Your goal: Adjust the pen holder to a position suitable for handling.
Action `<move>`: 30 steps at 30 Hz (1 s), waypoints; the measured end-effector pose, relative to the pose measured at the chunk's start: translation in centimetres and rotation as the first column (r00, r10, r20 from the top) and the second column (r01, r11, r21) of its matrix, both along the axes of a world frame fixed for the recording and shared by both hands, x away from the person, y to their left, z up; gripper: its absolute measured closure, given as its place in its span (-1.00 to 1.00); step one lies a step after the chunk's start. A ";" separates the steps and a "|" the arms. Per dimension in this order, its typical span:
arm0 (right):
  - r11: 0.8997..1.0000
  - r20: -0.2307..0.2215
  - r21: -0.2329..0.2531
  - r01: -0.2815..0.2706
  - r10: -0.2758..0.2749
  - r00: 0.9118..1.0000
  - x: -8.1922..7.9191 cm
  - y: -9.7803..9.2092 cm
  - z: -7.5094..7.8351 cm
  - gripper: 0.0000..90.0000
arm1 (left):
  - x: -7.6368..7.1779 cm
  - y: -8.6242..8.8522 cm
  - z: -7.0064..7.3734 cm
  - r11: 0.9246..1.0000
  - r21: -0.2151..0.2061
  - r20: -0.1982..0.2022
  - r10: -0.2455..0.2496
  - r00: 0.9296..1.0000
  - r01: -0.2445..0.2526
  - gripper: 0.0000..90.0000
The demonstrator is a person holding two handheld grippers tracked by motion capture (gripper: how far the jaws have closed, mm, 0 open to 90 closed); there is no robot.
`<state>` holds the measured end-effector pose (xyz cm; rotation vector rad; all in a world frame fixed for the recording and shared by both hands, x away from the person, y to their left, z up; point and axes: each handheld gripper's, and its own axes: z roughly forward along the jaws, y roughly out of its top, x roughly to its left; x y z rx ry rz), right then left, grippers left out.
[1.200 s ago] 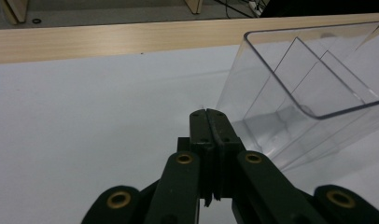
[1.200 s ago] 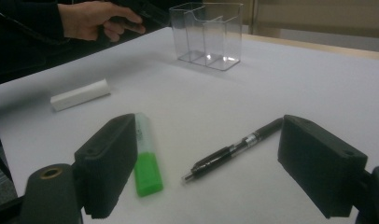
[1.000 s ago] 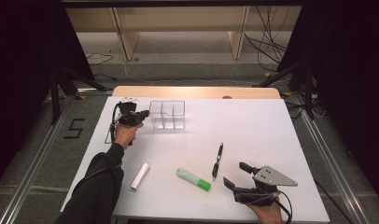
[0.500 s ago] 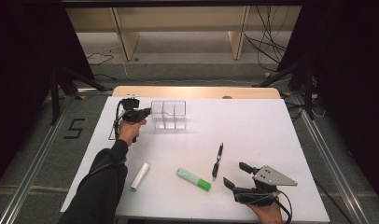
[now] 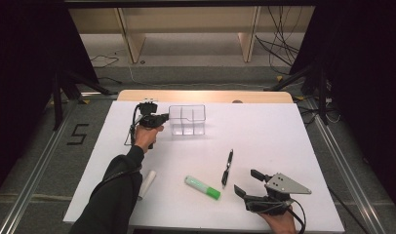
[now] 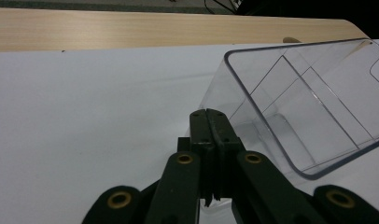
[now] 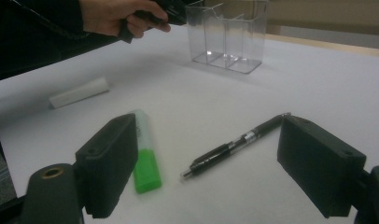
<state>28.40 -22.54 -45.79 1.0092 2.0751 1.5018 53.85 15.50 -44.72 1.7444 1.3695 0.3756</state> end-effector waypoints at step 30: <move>1.000 0.003 -0.008 -0.007 0.007 1.000 -0.1 0.0 0.0 -0.51 | 0.3 -5.0 0.0 0.998 0.014 -0.003 -0.054 0.999 0.054 0.98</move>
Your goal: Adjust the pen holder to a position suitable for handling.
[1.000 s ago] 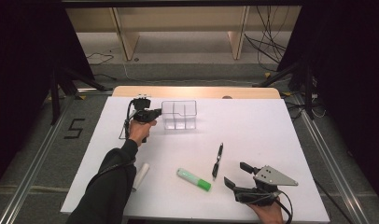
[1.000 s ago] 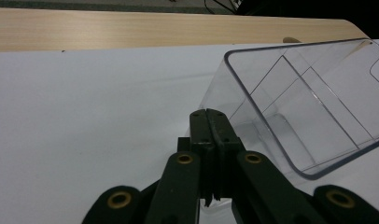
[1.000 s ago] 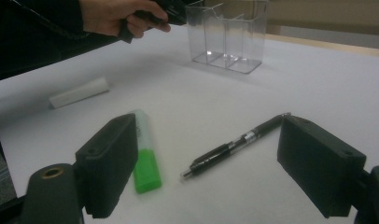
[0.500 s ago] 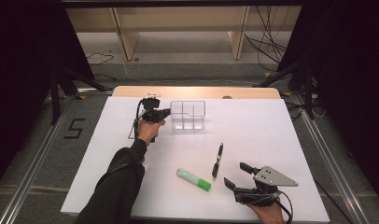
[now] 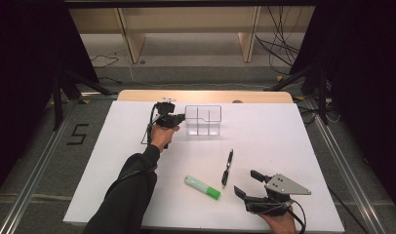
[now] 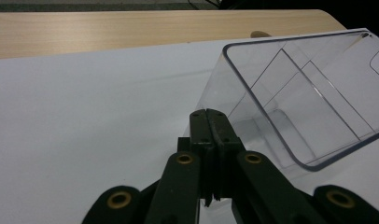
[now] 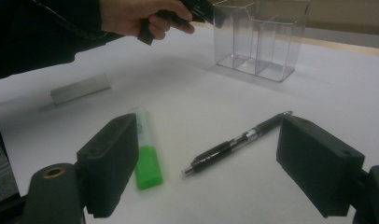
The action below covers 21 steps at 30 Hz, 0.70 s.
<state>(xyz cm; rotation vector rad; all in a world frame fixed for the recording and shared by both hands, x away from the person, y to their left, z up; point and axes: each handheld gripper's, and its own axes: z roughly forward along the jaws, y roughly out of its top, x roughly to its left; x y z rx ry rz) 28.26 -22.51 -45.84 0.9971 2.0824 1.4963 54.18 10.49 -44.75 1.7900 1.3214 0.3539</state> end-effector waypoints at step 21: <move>1.000 0.001 0.003 0.010 -0.010 1.000 0.0 -0.2 0.1 -0.51 | -0.3 2.0 0.7 0.998 0.062 -0.001 -0.021 1.000 0.021 0.28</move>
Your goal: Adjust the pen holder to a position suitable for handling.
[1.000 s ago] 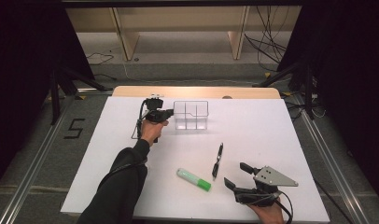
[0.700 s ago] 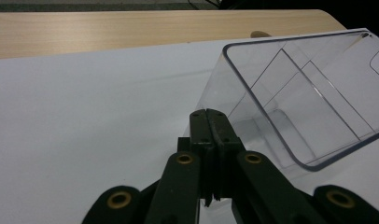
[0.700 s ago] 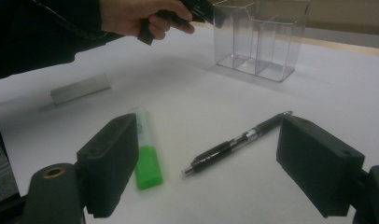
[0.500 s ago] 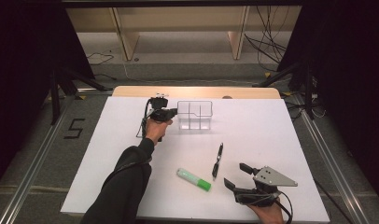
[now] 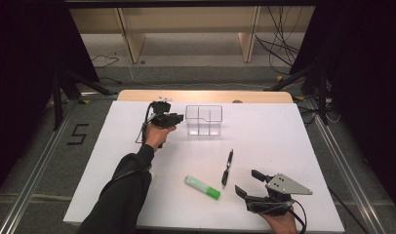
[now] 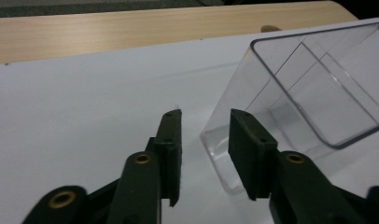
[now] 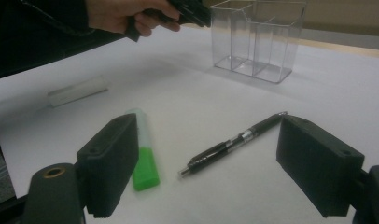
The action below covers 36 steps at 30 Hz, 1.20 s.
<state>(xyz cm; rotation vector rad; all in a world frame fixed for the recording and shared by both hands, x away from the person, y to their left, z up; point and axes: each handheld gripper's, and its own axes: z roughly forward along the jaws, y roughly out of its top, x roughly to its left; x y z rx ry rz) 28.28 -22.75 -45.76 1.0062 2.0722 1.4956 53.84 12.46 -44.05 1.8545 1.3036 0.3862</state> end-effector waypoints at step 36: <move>0.999 -0.005 0.007 0.034 -0.034 0.999 0.2 -0.6 -0.3 -0.51 | -9.3 -3.2 0.4 0.991 0.019 -0.076 -0.129 0.989 0.131 -0.64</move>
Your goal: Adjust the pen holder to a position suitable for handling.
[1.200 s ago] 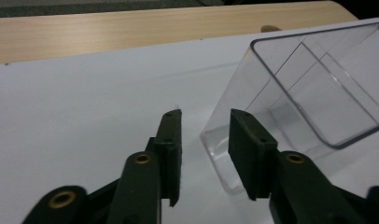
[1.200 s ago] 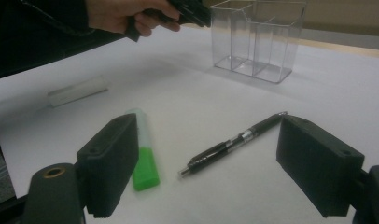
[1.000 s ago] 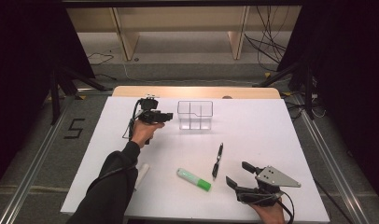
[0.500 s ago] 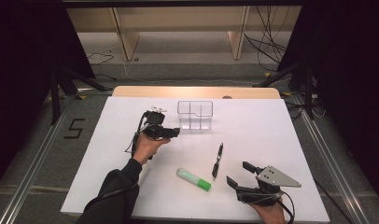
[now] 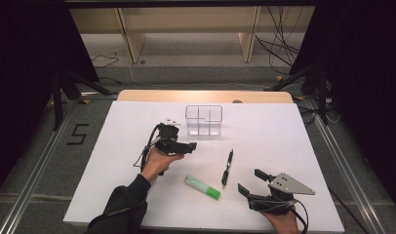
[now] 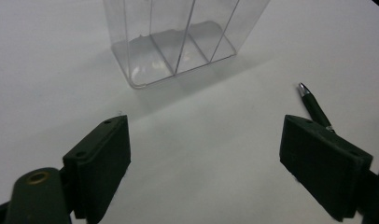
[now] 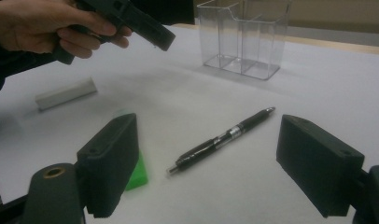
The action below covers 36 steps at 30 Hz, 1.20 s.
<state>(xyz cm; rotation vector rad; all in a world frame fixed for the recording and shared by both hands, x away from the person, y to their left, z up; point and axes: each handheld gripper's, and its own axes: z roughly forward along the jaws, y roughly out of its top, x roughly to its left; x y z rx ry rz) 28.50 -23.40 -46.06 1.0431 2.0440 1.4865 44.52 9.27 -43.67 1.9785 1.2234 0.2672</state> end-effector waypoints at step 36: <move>0.992 -0.075 -0.019 0.125 -0.127 0.989 0.0 -0.3 -0.3 -0.50 | -4.3 -0.7 0.3 0.998 -0.004 0.050 -0.065 0.997 0.065 -0.64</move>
